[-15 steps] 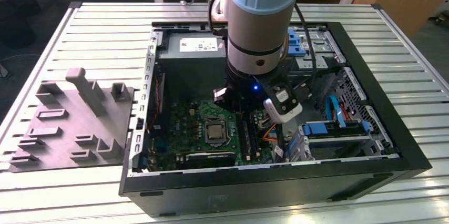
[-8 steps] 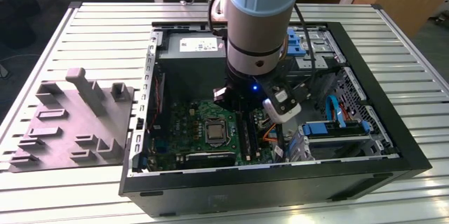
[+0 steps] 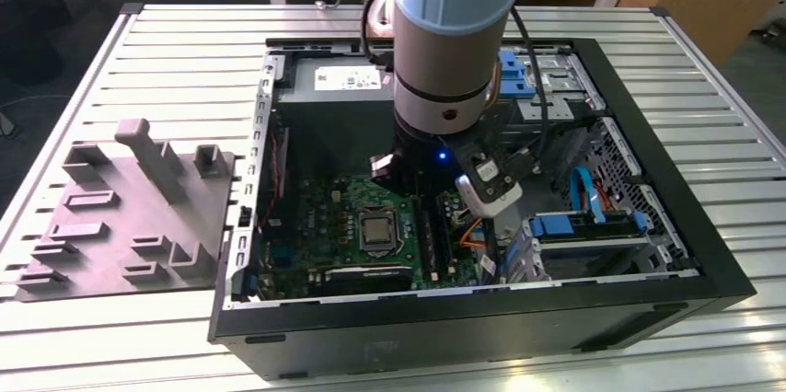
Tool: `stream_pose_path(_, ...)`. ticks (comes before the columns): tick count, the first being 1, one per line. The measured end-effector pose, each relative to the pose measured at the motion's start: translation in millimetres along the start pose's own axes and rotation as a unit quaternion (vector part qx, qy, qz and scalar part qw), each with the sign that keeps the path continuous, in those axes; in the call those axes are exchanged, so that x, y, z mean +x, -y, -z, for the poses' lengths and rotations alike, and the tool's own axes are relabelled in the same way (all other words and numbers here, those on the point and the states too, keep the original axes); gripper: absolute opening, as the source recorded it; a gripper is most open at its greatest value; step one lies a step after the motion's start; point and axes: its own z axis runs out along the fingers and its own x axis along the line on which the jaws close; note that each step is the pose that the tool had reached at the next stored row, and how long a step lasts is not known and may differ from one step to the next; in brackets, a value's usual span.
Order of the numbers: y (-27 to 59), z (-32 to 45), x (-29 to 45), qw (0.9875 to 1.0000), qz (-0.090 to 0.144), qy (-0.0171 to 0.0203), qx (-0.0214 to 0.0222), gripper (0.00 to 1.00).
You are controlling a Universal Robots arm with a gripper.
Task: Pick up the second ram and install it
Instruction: 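Insert the second ram into the second slot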
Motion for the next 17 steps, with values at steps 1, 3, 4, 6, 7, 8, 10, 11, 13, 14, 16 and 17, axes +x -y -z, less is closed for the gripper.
stream_pose_path(1, 0.0, -0.3, 0.0, 1.0000, 0.000, 0.0000, 0.0000, 0.11)
stream_pose_path(3, 0.1, -0.6, -0.2, 1.0000, 0.000, 0.0000, 0.0000, 0.11)
stream_pose_path(4, 0.1, -0.7, -0.7, 1.0000, 0.000, 0.0000, 0.0000, 0.11)
stream_pose_path(6, 0.1, -0.8, -1.3, 1.0000, 0.000, 0.0000, 0.0000, 0.11)
stream_pose_path(7, 0.1, -0.8, -1.3, 1.0000, 0.000, 0.0000, 0.0001, 0.11)
stream_pose_path(8, 0.1, -0.9, -1.3, 1.0000, 0.000, 0.0000, 0.0001, 0.11)
stream_pose_path(10, 0.1, -1.4, -1.2, 1.0000, 0.000, 0.0000, 0.0001, 0.11)
stream_pose_path(11, 0.2, -1.9, -0.7, 1.0000, 0.000, 0.0000, 0.0001, 0.11)
stream_pose_path(13, 0.2, -2.0, -0.7, 1.0000, 0.000, 0.0000, 0.0001, 0.11)
stream_pose_path(14, 0.2, -2.2, -0.7, 1.0000, 0.000, 0.0000, 0.0000, 0.11)
stream_pose_path(16, 0.2, -3.3, -0.7, 1.0000, 0.000, 0.0001, -0.0001, 0.11)
stream_pose_path(17, 0.3, -3.4, -0.6, 1.0000, 0.000, 0.0000, 0.0001, 0.11)
